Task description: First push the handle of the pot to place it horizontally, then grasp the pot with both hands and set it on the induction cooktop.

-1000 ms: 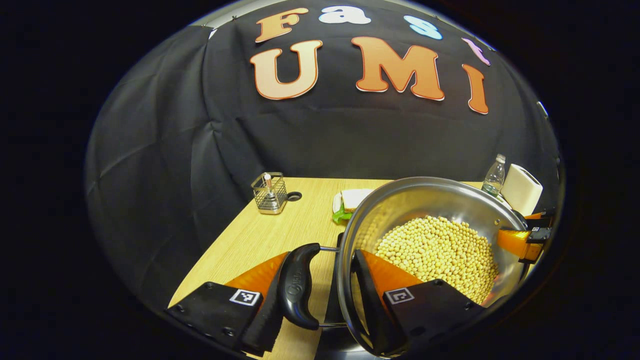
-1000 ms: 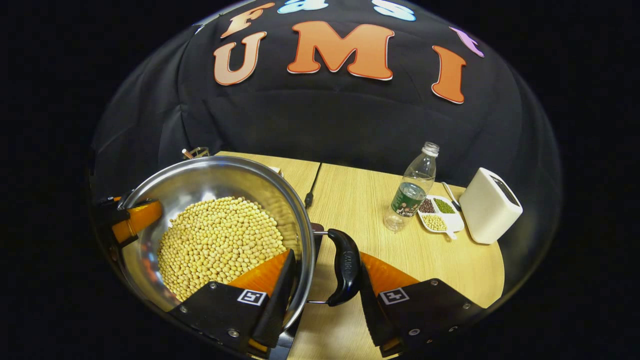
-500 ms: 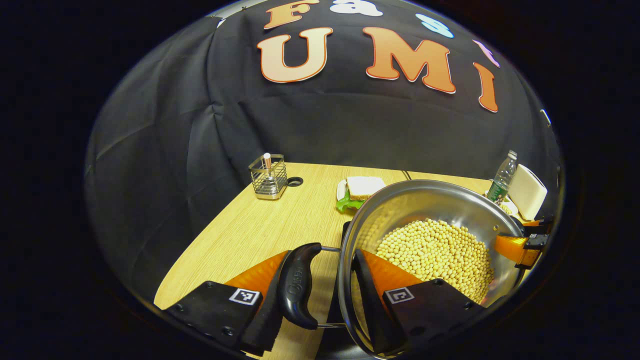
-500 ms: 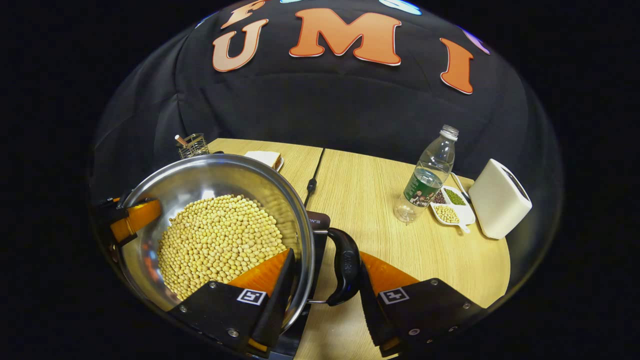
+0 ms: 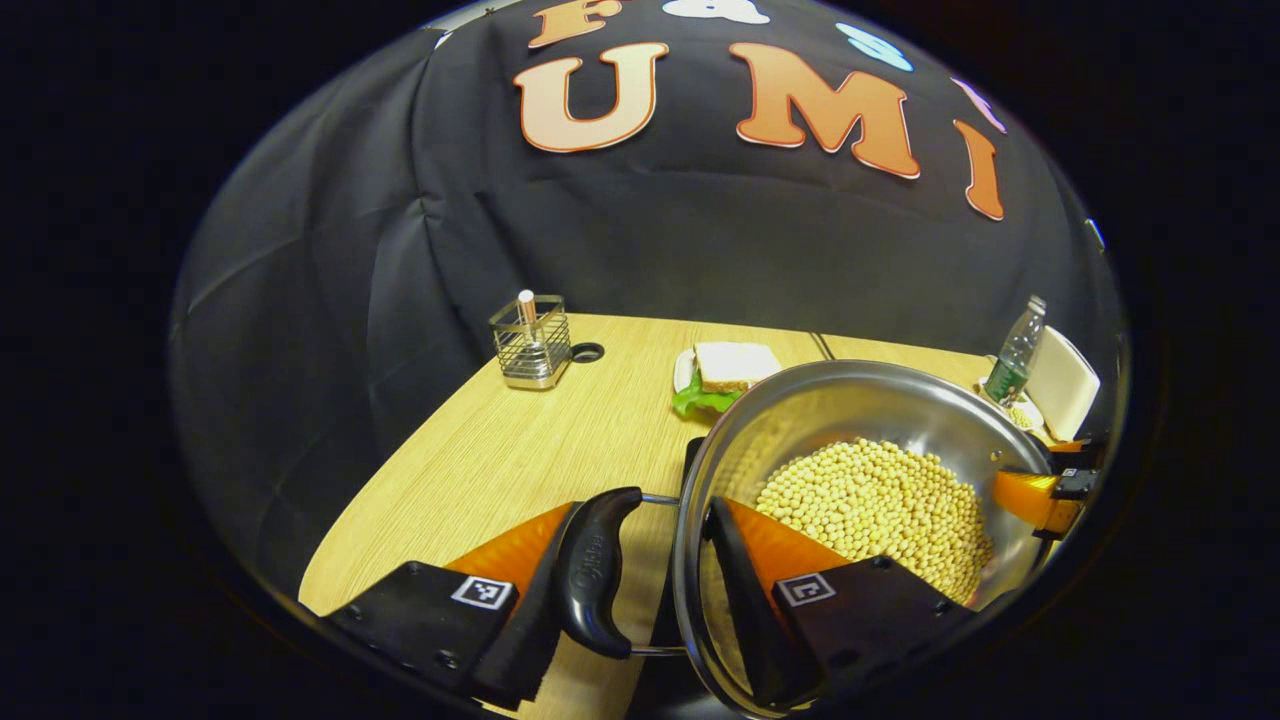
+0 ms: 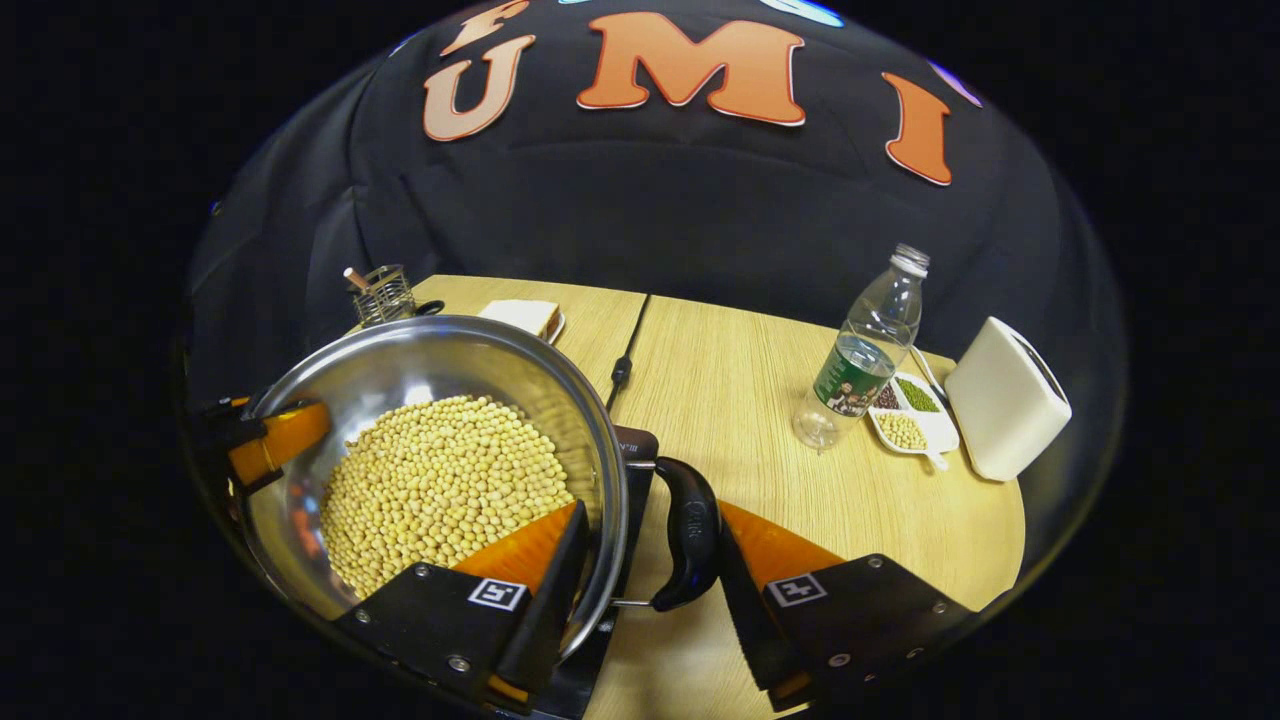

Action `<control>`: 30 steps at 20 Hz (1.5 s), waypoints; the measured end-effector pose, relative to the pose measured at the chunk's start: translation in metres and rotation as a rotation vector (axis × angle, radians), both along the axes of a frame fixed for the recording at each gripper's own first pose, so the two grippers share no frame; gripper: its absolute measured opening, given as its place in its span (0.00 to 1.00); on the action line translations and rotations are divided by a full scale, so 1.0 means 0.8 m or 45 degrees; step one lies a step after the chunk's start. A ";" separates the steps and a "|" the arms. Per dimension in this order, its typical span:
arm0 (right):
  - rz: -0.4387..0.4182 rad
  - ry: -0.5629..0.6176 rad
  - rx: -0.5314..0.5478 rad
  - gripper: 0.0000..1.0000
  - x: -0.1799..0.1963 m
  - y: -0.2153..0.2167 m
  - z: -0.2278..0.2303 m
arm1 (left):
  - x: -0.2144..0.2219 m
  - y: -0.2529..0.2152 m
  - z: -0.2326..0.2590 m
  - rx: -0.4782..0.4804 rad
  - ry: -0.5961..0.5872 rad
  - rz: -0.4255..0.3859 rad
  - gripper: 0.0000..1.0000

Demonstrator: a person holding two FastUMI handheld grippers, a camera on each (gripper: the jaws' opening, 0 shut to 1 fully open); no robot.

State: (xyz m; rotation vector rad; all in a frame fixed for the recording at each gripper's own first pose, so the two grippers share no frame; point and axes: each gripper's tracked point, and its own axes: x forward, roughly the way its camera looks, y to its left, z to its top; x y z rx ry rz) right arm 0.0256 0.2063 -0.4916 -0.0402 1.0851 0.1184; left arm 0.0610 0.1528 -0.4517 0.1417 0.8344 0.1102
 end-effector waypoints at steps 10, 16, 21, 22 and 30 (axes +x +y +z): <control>0.000 -0.427 0.065 0.81 0.026 -0.073 0.160 | 0.042 -0.025 0.177 0.194 -0.472 0.027 0.82; -0.064 -0.761 0.012 0.82 0.008 -0.164 0.287 | 0.028 -0.125 0.300 0.034 -0.724 -0.077 0.87; -0.093 -0.951 -0.043 0.84 -0.024 -0.223 0.378 | 0.002 -0.187 0.376 -0.073 -0.879 -0.178 0.86; -0.101 -0.983 -0.050 0.85 -0.026 -0.234 0.393 | -0.003 -0.199 0.392 -0.081 -0.906 -0.203 0.87; -0.131 -1.091 -0.034 0.86 -0.018 -0.280 0.493 | -0.024 -0.253 0.495 -0.099 -0.969 -0.299 0.98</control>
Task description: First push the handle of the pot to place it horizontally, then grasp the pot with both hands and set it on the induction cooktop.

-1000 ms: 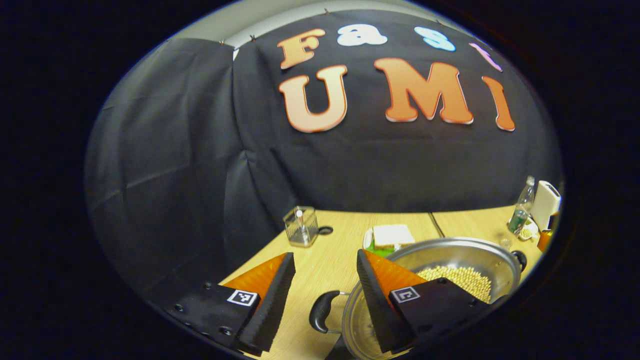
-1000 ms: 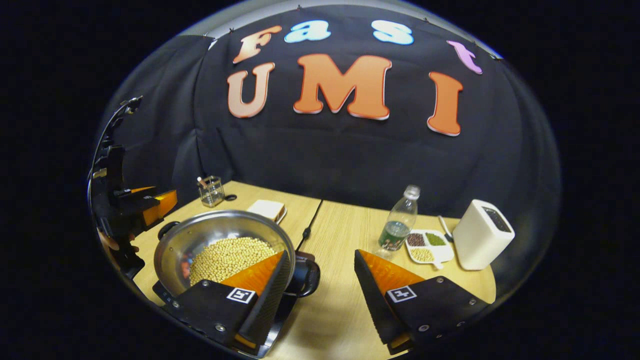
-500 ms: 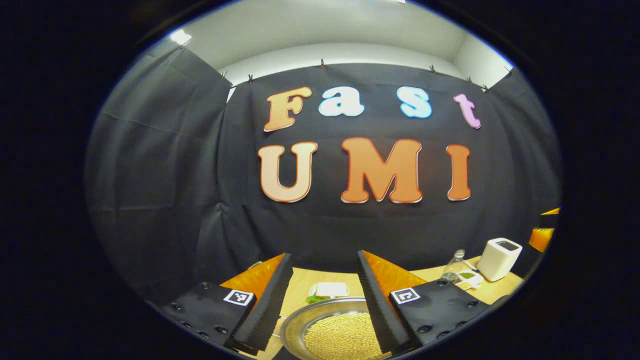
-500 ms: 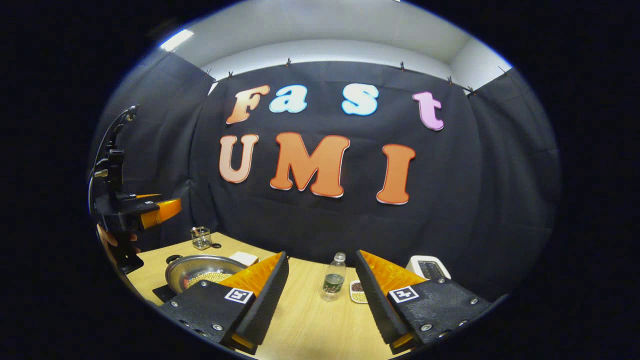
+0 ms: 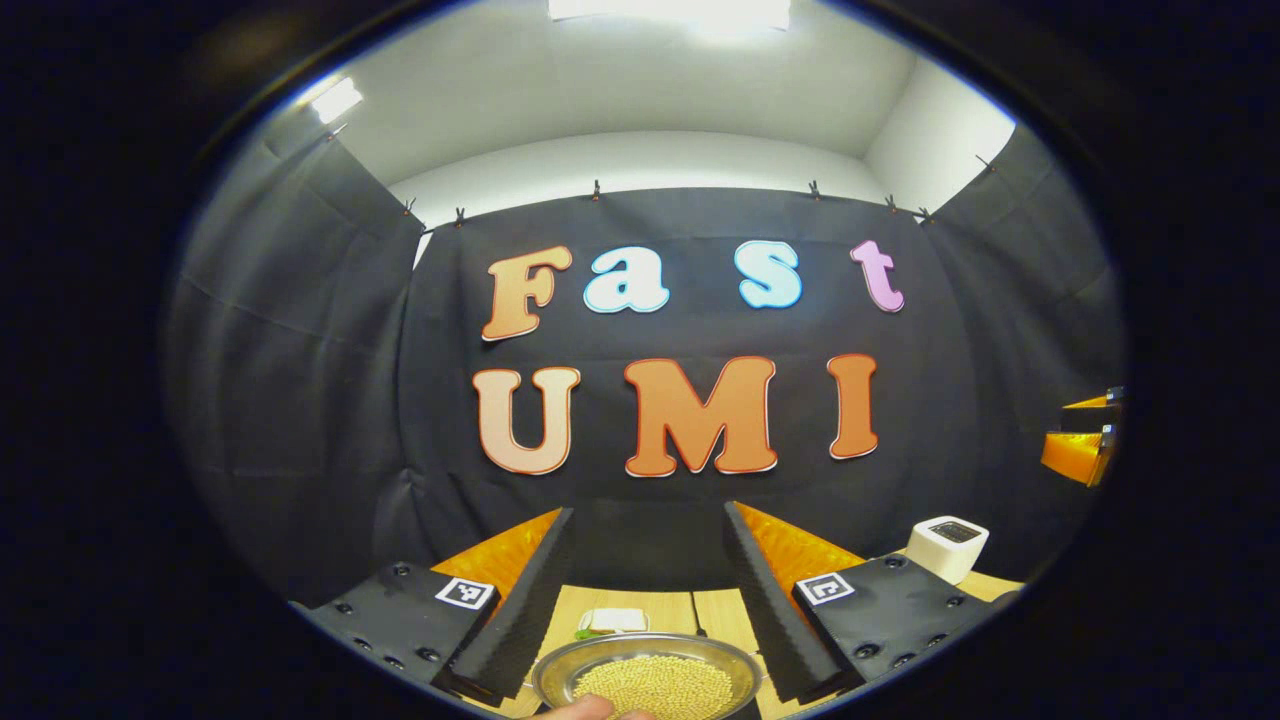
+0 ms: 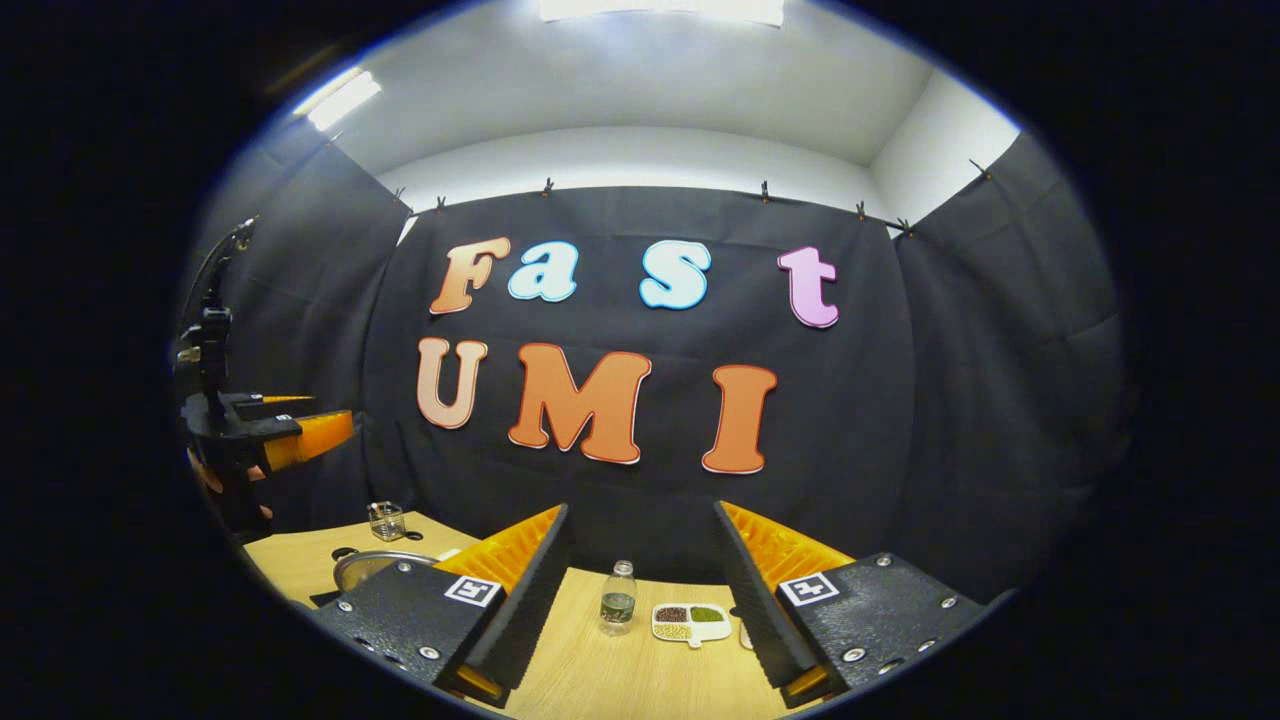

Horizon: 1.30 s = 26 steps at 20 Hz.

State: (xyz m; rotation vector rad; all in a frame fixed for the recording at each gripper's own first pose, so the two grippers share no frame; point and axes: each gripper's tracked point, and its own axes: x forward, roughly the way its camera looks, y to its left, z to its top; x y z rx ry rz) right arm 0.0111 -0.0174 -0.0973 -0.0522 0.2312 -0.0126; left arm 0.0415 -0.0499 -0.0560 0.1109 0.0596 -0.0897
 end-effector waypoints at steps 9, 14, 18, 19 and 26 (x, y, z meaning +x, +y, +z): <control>0.044 -0.178 0.019 0.97 0.009 0.000 0.082 | -0.024 0.003 0.113 -0.123 -0.135 0.041 0.97; 0.058 -0.180 0.050 0.97 0.010 -0.002 0.078 | -0.030 -0.007 0.116 -0.117 -0.150 0.043 0.93; 0.071 -0.174 0.070 0.95 0.007 -0.001 0.074 | -0.036 -0.005 0.126 -0.117 -0.193 0.056 0.98; 0.080 -0.164 0.076 0.95 0.004 0.002 0.070 | -0.038 -0.006 0.127 -0.120 -0.200 0.059 0.98; 0.062 -0.193 0.037 0.95 0.006 -0.003 0.086 | -0.054 -0.018 0.131 -0.097 -0.214 0.022 0.98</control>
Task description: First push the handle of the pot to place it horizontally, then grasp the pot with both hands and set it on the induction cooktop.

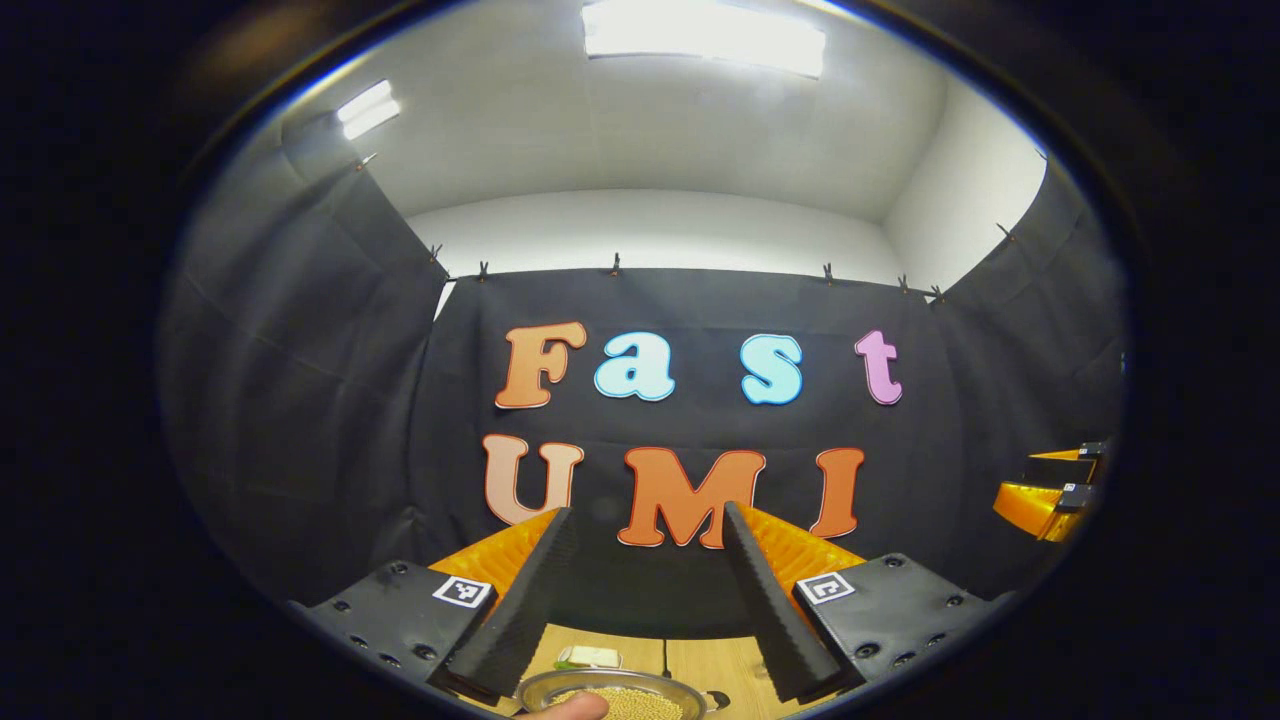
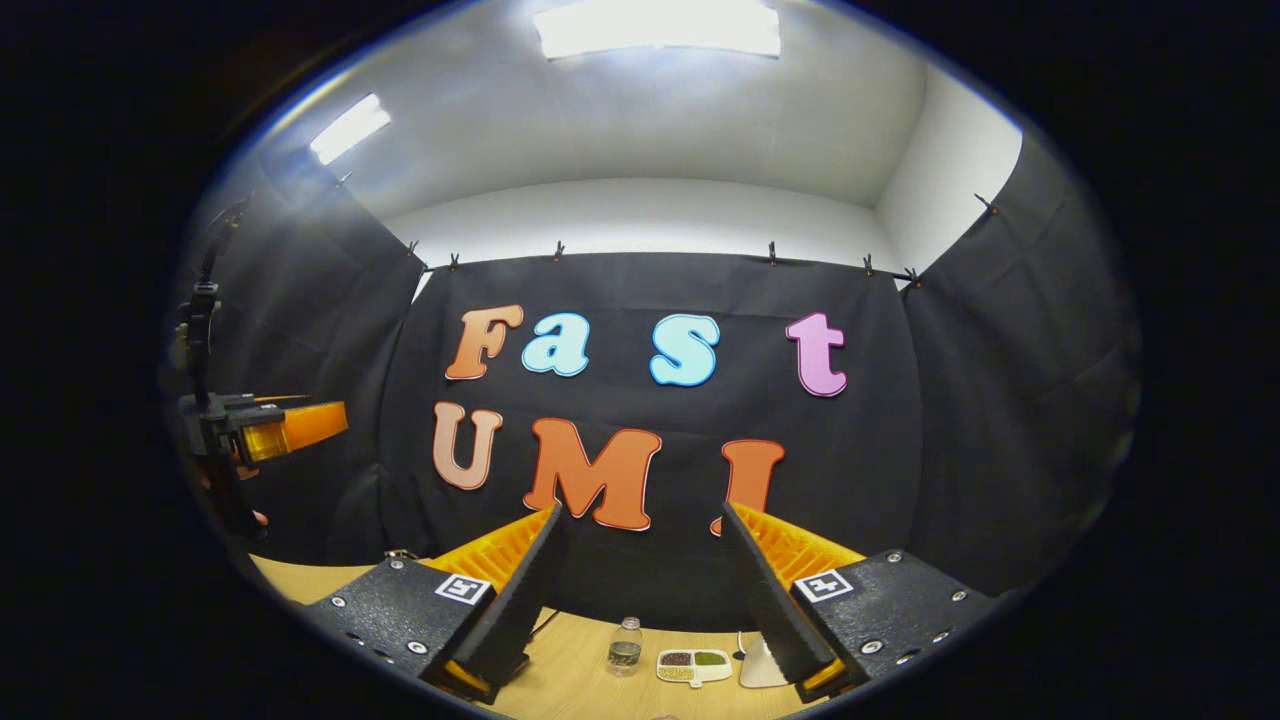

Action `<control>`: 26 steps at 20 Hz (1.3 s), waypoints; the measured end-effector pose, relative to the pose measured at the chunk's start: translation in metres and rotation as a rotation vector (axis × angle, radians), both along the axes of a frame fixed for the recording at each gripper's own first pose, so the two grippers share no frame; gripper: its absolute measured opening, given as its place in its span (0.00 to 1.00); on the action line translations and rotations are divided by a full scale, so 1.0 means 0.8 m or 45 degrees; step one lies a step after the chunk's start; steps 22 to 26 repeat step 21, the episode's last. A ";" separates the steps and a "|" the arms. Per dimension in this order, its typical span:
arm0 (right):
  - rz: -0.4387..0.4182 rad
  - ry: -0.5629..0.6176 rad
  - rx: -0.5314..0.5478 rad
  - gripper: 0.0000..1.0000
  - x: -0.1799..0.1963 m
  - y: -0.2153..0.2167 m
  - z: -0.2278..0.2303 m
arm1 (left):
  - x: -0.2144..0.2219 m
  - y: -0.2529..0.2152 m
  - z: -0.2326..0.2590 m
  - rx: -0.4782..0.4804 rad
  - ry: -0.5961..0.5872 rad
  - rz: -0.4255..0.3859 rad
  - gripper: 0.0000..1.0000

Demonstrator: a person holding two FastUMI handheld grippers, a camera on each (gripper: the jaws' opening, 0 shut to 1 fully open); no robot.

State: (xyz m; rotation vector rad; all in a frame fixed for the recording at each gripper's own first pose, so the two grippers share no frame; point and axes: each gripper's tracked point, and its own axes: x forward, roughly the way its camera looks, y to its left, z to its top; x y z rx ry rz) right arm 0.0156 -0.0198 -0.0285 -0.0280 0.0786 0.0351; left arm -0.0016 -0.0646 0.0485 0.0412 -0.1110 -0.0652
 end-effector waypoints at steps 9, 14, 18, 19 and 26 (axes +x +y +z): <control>-0.034 -0.012 -0.057 0.95 -0.003 -0.001 0.000 | -0.007 0.003 0.012 0.040 -0.082 0.037 0.95; -0.029 -0.010 -0.061 0.95 -0.003 0.005 0.002 | -0.011 0.009 0.024 0.078 -0.157 0.058 0.98; -0.038 -0.043 -0.076 0.95 0.003 0.005 0.011 | -0.012 0.009 0.022 0.075 -0.153 0.054 0.98; -0.041 -0.056 -0.083 0.95 0.005 0.005 0.013 | -0.012 0.010 0.020 0.073 -0.150 0.056 0.98; -0.031 -0.083 -0.102 0.95 0.006 0.011 0.014 | -0.011 0.013 0.017 0.054 -0.147 0.053 0.98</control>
